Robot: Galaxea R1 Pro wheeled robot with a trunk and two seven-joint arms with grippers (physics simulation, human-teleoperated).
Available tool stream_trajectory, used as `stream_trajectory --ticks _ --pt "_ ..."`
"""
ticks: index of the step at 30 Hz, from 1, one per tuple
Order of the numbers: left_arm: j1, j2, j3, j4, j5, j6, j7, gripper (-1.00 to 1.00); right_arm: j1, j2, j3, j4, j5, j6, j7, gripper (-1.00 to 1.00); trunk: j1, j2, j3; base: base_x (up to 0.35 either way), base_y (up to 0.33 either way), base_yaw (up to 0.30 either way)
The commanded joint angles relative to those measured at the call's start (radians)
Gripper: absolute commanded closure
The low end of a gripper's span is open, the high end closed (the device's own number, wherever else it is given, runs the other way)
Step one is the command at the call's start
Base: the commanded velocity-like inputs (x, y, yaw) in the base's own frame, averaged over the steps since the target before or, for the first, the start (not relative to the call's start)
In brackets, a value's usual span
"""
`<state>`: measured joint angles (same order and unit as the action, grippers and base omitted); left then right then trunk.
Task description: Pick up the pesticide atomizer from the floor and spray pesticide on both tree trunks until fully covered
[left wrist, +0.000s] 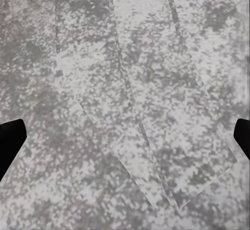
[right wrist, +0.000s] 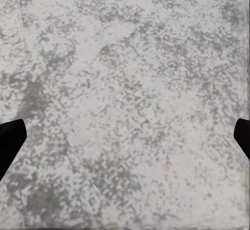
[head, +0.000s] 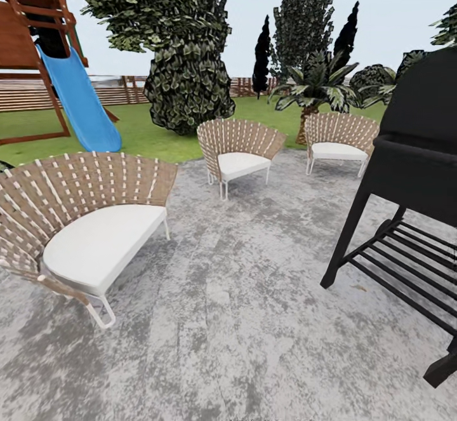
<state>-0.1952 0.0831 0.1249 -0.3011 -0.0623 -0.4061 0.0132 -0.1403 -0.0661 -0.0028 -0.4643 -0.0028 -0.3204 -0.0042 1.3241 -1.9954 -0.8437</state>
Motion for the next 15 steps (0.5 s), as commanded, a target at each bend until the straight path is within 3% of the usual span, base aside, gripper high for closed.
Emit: stream_trajectory --ticks 1,15 --pt "0.000 0.000 0.004 0.000 -0.007 -0.003 0.001 -1.00 -0.001 0.000 0.000 0.001 0.000 -0.003 0.000 -1.00 0.004 -0.008 -0.005 0.000 0.000 -0.281" --pt "0.000 0.000 0.004 0.000 -0.007 -0.003 0.002 -1.00 -0.001 0.000 0.000 0.001 0.000 -0.003 0.000 -1.00 0.057 -0.106 -0.060 0.000 0.000 -0.280"
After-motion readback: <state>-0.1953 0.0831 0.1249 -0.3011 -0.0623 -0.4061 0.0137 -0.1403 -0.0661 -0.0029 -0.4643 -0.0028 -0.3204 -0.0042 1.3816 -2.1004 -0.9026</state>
